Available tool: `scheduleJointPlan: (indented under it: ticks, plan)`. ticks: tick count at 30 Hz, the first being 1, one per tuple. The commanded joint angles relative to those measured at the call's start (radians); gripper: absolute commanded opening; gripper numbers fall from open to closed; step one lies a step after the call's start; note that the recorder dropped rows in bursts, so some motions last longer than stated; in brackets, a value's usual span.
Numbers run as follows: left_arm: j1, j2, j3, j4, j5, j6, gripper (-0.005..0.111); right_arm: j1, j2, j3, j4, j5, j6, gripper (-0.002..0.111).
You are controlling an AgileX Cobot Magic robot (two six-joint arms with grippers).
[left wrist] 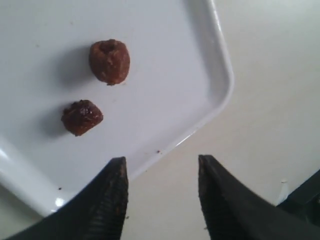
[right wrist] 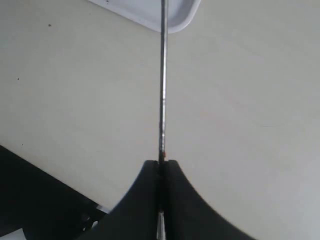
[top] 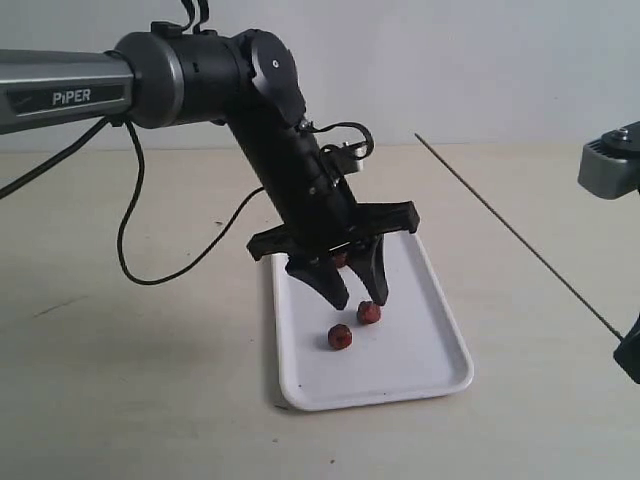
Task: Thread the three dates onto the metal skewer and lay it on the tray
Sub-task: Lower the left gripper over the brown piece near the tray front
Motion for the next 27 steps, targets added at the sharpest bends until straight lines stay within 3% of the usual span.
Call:
scheduleJointPlan:
  ticks: [1,4,10,20,27]
  plan:
    - [0.006,-0.014,-0.008,-0.062,0.005,0.009,0.046,-0.003,-0.008,0.003,0.003,-0.005,0.001,0.0]
    - [0.017,-0.01,-0.008,-0.059,0.005,-0.036,0.046,-0.003,-0.008,0.003,0.003,-0.005,0.001,0.0]
    - [-0.013,-0.023,-0.008,0.266,0.005,-0.258,0.046,-0.003,-0.008,0.003,0.003,-0.005,0.001,0.0]
    - [-0.089,-0.016,-0.008,0.35,-0.044,-0.379,0.046,-0.003,-0.008,0.003,0.003,-0.005,-0.001,0.0]
    - [-0.091,0.023,-0.008,0.337,-0.04,-0.412,0.046,-0.003,-0.008,0.003,0.003,-0.005,-0.001,0.0]
